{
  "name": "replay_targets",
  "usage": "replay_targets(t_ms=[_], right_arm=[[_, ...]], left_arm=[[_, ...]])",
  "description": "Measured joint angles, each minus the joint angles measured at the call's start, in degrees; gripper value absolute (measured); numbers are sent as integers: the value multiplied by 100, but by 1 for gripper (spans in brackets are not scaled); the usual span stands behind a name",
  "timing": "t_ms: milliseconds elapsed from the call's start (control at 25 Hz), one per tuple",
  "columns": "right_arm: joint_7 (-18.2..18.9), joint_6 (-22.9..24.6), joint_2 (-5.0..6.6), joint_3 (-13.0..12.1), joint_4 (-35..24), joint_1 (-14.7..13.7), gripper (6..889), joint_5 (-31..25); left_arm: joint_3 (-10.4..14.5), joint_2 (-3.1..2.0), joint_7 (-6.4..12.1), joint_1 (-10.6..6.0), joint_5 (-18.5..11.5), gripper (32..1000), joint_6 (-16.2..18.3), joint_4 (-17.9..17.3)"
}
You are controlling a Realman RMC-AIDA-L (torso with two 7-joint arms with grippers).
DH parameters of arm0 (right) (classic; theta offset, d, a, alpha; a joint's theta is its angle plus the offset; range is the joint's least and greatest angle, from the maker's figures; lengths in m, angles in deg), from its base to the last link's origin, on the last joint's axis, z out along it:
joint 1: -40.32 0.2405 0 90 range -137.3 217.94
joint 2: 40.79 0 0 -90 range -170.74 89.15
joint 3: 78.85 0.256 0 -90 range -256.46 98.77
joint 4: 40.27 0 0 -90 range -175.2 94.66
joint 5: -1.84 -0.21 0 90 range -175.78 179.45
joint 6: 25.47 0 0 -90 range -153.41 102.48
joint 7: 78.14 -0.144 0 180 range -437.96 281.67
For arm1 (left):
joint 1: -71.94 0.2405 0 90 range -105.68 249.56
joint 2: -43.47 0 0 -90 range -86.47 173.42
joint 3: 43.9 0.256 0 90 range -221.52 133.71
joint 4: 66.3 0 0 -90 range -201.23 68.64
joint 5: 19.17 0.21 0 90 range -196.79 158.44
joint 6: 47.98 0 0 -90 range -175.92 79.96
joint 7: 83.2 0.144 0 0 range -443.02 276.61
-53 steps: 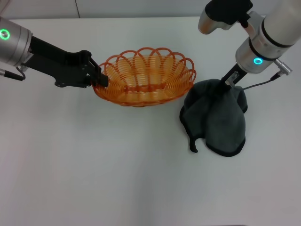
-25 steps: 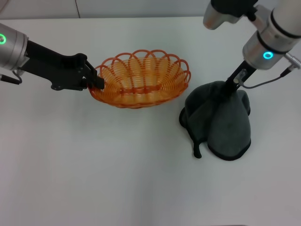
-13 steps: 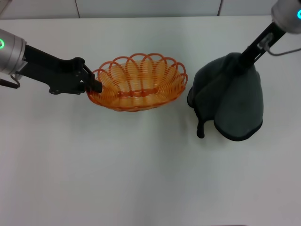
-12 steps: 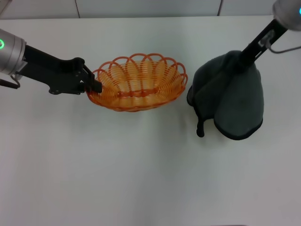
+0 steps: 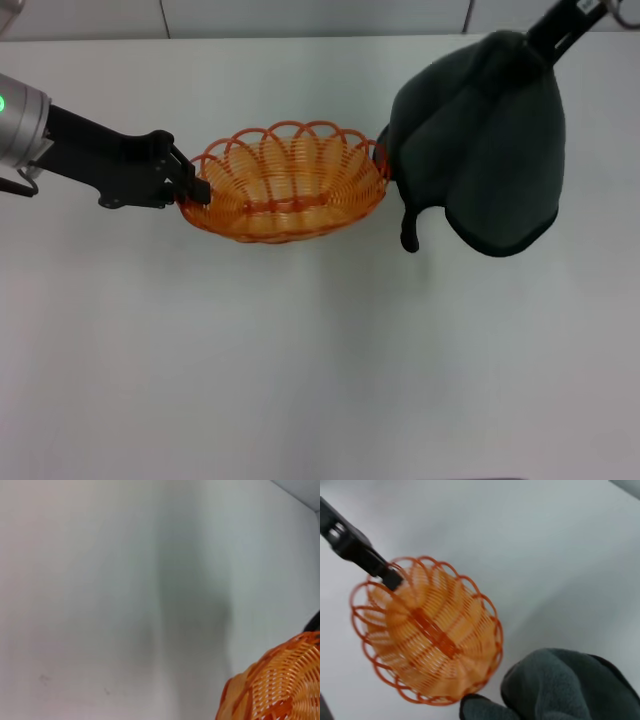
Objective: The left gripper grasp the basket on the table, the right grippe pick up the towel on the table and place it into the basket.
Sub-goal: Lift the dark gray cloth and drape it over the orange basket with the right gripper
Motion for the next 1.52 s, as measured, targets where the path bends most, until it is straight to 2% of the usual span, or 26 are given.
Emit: replay_targets(t_ms=[320,520,640,920,1120,1360,1520], right_arm=[[-80,-520,103,487,-354,379,42,-44],[-133,-510,115,532,-328,682,42,-47],[-127,-411,76,526,-270,853,42,-48],[57,205,-55,470,510,1135,43,-45],[176,528,-249,403,710,1312,43,-41],[240,949,-491,79,1082,1561,43,-39],[291,1142,-654,-98,1210,1602,43,-39]], left_arm=[[27,-9,0,10,9,109,9,9],[34,-8,0,5,10,109,14,9],[40,-8,0,-15,10,109,14,9],[33,1,-1,-29,10,109,15,7],[29,1,-7,-38,9,109,14,5],[29,9,-3,-67,8,109,14,5],[29,10,-5,-80,8,109,15,5]])
